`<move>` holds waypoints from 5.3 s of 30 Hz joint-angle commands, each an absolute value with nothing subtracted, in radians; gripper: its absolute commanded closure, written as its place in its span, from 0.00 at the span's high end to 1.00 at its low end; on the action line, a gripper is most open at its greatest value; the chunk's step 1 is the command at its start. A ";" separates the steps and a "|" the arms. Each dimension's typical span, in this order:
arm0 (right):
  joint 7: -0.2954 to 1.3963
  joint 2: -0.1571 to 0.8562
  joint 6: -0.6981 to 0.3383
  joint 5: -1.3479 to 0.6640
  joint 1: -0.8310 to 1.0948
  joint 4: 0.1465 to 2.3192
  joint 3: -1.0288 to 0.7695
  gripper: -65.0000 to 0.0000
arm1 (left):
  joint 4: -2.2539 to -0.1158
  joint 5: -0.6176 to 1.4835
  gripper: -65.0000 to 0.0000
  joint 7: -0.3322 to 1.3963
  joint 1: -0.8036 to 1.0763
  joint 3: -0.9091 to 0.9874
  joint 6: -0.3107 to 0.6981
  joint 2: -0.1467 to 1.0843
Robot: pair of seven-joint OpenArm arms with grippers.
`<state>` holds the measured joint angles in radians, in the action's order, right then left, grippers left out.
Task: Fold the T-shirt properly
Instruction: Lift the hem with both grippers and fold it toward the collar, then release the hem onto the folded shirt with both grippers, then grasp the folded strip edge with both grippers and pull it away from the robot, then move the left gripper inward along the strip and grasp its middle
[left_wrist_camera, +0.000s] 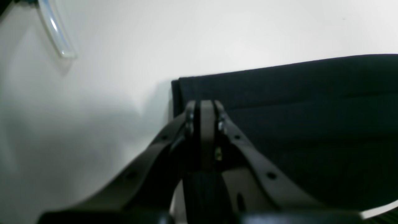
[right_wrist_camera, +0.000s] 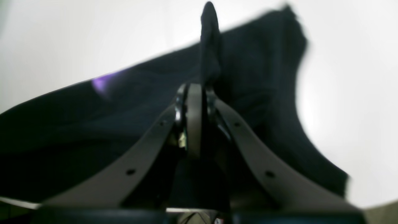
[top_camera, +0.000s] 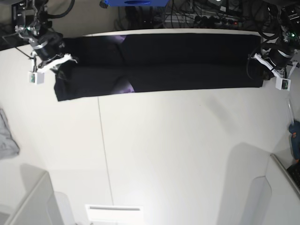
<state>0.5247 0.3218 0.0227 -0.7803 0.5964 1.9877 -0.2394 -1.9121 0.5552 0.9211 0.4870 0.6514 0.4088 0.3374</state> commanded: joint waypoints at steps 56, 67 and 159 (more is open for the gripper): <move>0.447 0.249 -0.156 -0.779 0.567 1.751 -0.254 0.00 | -1.767 0.421 0.00 0.898 0.458 0.656 0.407 0.216; 0.447 0.275 -0.154 -0.779 0.346 1.480 -0.259 0.00 | -1.603 0.306 0.00 0.900 0.265 0.599 0.401 0.214; 0.604 0.223 -0.124 -0.780 0.398 1.968 -0.124 0.00 | -1.911 0.615 0.00 0.901 0.395 0.588 0.539 0.229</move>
<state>0.6247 0.2150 -0.1192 -0.7696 0.4000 1.9495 -0.1200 -1.8942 0.6018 0.9211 0.3939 0.5827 0.5392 0.2245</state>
